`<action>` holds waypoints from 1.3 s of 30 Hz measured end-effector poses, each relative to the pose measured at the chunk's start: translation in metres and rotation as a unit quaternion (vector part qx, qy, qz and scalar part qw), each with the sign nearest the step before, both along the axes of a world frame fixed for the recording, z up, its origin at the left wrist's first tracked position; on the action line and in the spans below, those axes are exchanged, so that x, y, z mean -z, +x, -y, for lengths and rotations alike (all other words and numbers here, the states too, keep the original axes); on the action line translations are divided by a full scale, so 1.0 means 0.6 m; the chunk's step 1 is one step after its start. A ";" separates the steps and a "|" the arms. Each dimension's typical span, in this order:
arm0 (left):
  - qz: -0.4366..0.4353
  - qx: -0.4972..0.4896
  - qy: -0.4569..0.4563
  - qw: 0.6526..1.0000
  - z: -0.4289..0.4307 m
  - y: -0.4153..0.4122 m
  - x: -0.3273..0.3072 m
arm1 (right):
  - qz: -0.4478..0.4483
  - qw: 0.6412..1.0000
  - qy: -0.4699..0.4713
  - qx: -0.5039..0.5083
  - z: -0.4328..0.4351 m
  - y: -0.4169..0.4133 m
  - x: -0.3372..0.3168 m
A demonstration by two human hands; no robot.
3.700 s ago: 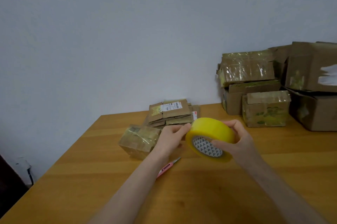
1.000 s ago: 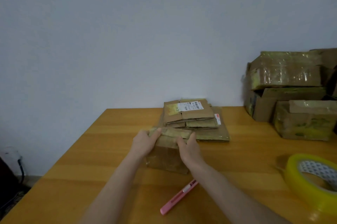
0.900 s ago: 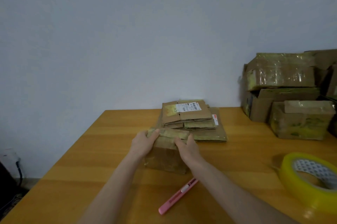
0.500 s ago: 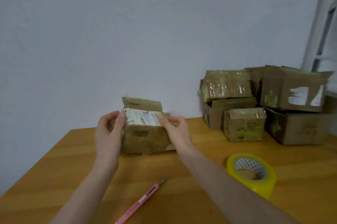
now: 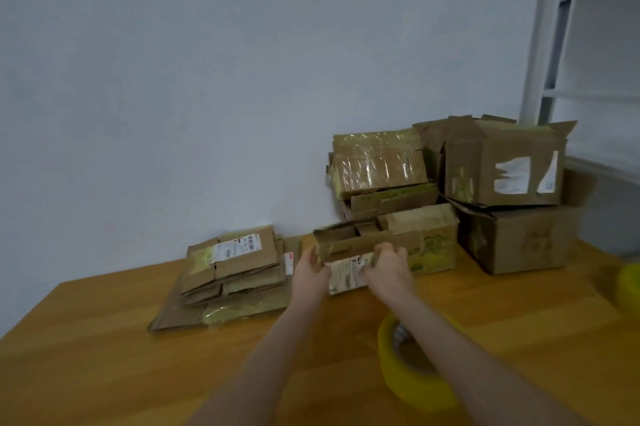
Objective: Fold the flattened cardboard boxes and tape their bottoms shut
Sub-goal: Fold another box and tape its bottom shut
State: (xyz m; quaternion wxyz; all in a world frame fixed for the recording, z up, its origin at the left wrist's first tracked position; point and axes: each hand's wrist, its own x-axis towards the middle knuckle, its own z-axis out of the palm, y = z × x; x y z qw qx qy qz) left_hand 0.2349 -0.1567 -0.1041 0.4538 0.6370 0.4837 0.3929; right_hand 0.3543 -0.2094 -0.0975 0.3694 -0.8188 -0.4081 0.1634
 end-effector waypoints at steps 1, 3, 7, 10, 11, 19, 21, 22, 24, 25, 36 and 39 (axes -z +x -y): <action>0.006 0.005 -0.015 1.000 -0.007 0.010 0.010 | -0.005 1.000 0.011 -0.006 -0.005 0.002 0.006; -0.001 0.023 -0.028 0.999 -0.024 0.018 0.018 | 0.000 0.999 0.014 -0.036 -0.015 0.003 0.018; -0.060 0.091 -0.025 0.994 -0.035 0.004 0.007 | -0.005 0.999 0.003 -0.042 -0.028 -0.005 0.027; -0.181 0.054 0.074 0.979 -0.034 -0.032 0.002 | -0.010 0.996 0.015 -0.087 -0.040 -0.042 0.031; -0.212 0.039 0.119 0.969 -0.039 -0.051 0.002 | -0.016 0.993 0.021 -0.117 -0.048 -0.061 0.030; -0.295 -0.160 0.116 0.935 -0.135 -0.279 0.011 | -0.050 0.981 0.047 -0.181 -0.160 -0.182 0.011; -0.275 -0.169 0.046 0.945 -0.165 -0.321 0.013 | -0.087 0.980 0.027 -0.179 -0.199 -0.196 0.014; -0.260 -0.162 0.018 0.952 -0.178 -0.336 0.016 | -0.097 0.980 0.009 -0.171 -0.215 -0.203 0.017; -0.231 -0.138 -0.019 0.963 -0.197 -0.353 0.025 | -0.073 0.987 -0.012 -0.143 -0.242 -0.216 0.020; -0.218 -0.133 -0.029 0.966 -0.201 -0.357 0.030 | -0.063 0.990 -0.002 -0.127 -0.252 -0.222 0.019; 0.013 -0.237 0.033 0.971 -0.132 -0.453 -0.052 | -0.289 0.913 0.115 -0.263 -0.170 -0.299 -0.048; -0.005 -0.209 0.063 0.976 -0.060 -0.493 -0.076 | -0.194 0.906 0.105 -0.360 -0.107 -0.326 -0.047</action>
